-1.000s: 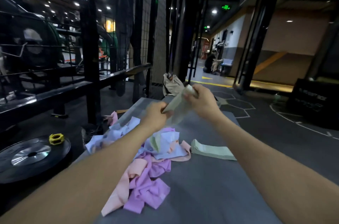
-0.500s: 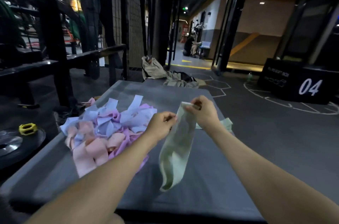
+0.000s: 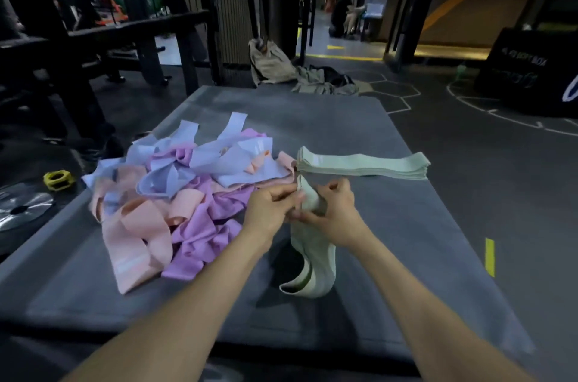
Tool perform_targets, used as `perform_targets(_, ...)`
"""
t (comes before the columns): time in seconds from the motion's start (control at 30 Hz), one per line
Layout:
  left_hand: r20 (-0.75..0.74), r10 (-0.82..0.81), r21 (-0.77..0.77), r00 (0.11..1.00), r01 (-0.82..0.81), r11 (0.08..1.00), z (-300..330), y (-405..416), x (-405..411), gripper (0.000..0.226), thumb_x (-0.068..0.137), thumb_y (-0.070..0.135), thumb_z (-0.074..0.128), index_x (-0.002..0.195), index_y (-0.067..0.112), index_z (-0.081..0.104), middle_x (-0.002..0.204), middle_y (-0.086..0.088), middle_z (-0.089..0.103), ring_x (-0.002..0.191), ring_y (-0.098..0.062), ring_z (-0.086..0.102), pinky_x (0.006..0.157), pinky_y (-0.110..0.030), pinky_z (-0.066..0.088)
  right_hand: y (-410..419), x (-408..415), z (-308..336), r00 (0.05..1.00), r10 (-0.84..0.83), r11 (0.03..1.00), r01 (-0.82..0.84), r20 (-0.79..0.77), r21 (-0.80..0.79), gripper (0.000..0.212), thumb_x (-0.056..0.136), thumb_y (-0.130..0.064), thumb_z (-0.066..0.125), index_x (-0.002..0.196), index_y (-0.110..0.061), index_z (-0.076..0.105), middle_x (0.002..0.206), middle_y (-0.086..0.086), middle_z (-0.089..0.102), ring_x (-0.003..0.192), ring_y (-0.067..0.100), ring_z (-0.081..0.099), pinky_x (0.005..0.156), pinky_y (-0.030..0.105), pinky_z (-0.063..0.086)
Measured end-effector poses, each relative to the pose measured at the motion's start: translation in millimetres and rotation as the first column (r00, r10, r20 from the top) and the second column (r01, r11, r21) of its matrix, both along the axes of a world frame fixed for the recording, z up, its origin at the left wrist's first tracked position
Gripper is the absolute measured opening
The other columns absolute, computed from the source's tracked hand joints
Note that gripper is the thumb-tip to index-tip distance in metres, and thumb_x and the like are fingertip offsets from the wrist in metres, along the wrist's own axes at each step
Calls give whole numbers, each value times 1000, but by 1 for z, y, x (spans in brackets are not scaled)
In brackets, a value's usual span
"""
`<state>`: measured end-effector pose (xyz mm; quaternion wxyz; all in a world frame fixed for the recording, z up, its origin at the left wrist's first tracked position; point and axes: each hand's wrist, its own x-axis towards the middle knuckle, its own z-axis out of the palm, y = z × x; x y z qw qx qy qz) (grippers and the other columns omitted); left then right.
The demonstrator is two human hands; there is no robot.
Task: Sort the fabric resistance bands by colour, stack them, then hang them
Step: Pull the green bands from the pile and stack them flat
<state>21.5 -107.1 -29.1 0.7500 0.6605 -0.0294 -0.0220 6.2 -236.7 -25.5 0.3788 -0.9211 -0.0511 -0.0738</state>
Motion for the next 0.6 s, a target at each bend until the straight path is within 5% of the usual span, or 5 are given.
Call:
perform_targets(0.13,36,16,1,999,-16,1000,6,-5,3,13,83,11,67,78,22,72,73,3,69,71,-15,59,63,-29,54,-5,0,8,1000,9,999,-8,16,-39,46,74,-42,74,110,-17,61,103,2,29,103,16,30,93,18,31)
perform_targets(0.37,265,144,120,953,-181,976,9,-1,3,11,83,18,69,77,26,72,71,6,70,68,-11,62,75,-34,56,-10,-8,21,989,-40,998,34,139,49,45,80,-13,64,125,-14,56,103,-2,39,96,10,44,81,11,32)
perform_targets(0.47,396,221,218,891,-325,920,10,2,3,9,87,13,63,82,14,71,73,6,67,67,-9,59,70,-17,49,-7,-11,20,982,-70,993,52,173,104,47,80,-12,61,125,-17,49,105,-8,48,90,5,47,67,9,33)
perform_targets(0.6,404,272,225,873,-383,896,17,9,1,16,91,8,53,77,18,53,80,0,59,67,-5,50,61,-8,38,0,-11,26,971,-137,946,70,195,316,18,84,-7,53,99,-15,47,80,-11,51,62,2,45,55,5,37)
